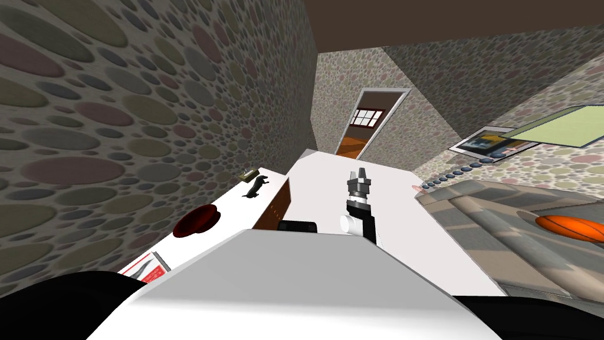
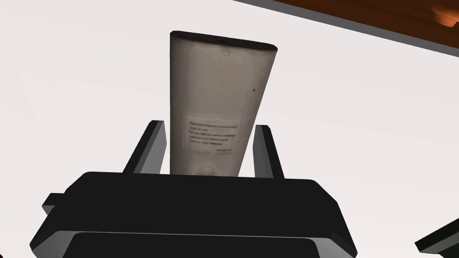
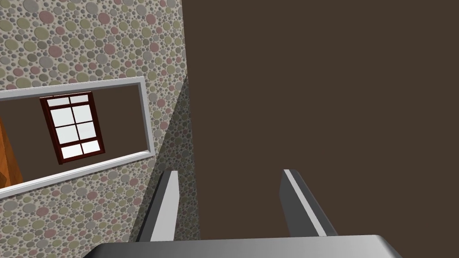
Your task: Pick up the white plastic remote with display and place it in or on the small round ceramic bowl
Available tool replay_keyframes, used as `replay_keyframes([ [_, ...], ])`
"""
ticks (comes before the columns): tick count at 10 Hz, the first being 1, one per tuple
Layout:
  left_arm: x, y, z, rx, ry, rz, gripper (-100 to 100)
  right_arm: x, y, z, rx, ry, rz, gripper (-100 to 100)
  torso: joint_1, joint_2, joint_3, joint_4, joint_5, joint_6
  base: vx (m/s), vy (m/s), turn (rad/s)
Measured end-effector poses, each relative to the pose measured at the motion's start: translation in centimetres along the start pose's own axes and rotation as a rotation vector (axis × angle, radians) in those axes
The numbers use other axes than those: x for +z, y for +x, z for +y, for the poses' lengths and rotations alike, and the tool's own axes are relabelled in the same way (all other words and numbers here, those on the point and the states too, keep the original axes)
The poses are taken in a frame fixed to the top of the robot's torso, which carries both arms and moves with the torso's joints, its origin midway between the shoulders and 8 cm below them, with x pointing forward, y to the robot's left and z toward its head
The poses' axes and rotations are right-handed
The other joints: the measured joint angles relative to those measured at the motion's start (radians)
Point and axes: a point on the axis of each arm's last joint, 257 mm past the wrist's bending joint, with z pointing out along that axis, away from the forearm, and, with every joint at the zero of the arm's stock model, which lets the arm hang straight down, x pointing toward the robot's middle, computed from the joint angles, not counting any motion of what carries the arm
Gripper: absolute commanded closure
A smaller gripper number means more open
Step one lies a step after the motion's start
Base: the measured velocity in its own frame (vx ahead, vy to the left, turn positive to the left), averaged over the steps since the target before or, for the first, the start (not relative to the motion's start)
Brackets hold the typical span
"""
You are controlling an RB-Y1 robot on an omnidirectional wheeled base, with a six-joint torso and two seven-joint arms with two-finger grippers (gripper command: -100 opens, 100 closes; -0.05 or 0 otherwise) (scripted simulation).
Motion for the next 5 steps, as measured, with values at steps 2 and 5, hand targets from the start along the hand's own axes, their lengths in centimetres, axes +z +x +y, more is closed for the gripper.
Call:
replay_keyframes([
  [2, -0.74, -0.72, -0.28, 0.003, 0.000, 0.000, 100, 0.00, 0.00, 0.00, 0.000, 0.000, 0.000, 0, -0.001, 0.000, 0.000, 0.000, -0.001, 0.000, -0.005, -0.022, 0.025],
  [5, -1.23, -1.02, -0.61, 0.002, 0.001, 0.002, 100, 0.00, 0.00, 0.00, 0.000, 0.000, 0.000, 0, -0.001, 0.000, 0.000, 0.000, 0.000, 0.000, 0.006, -0.009, -0.019],
])
